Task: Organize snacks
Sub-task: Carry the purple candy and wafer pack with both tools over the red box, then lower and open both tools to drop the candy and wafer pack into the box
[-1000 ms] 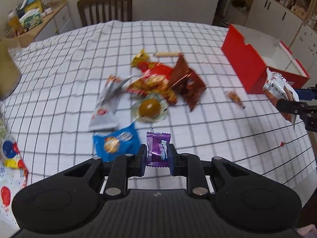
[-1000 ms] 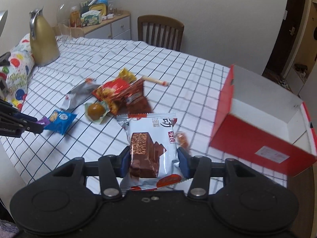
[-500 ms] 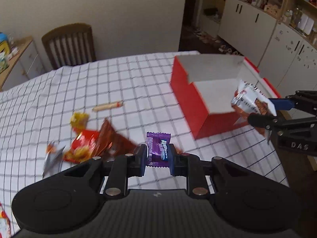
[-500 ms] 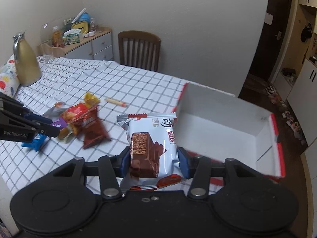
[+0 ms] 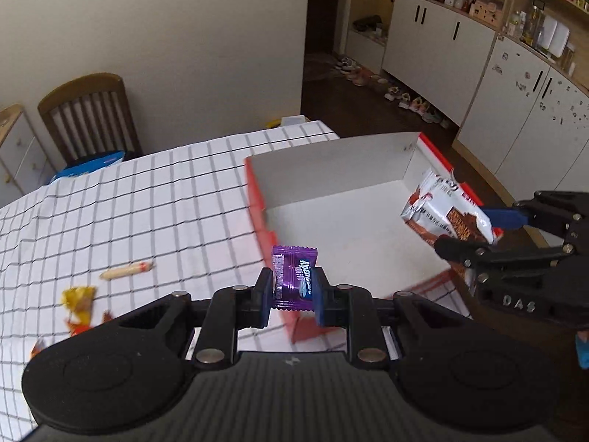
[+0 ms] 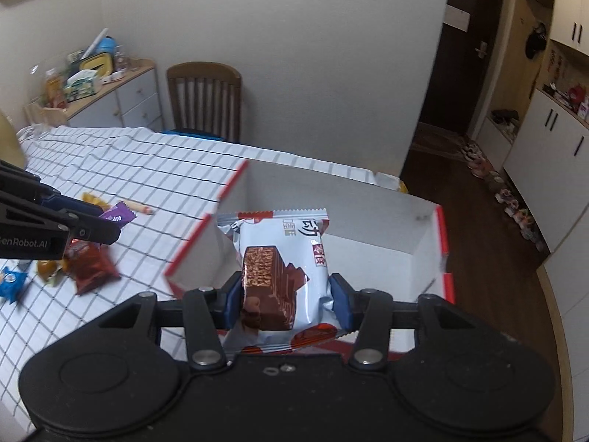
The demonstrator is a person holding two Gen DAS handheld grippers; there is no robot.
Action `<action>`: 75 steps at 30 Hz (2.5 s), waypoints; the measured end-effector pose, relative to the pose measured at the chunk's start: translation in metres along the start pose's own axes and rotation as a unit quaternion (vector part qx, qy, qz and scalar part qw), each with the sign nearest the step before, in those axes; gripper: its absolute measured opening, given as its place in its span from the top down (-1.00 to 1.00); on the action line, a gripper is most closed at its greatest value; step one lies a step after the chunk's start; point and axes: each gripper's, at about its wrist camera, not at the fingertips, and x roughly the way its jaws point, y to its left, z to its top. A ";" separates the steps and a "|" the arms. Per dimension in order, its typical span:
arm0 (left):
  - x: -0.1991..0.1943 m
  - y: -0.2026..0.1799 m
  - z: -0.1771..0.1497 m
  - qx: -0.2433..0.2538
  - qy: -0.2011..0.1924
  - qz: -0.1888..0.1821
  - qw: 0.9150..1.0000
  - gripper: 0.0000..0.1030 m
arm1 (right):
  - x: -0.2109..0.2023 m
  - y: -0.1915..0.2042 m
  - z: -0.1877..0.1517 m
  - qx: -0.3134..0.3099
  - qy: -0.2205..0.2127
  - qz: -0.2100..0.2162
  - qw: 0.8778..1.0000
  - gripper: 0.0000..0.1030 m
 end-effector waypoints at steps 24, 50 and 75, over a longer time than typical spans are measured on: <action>0.139 -0.064 0.053 0.011 0.110 0.004 0.994 0.59 | 0.079 -0.063 -0.007 0.014 0.077 -0.037 0.996 0.08; 0.174 -0.070 0.030 0.030 0.172 0.021 0.984 0.58 | 0.103 -0.061 -0.013 -0.020 0.113 -0.029 0.993 -0.21; 0.077 -0.052 0.027 -0.010 0.088 -0.032 0.996 0.54 | 0.049 -0.059 -0.007 0.005 0.066 -0.016 0.998 -0.25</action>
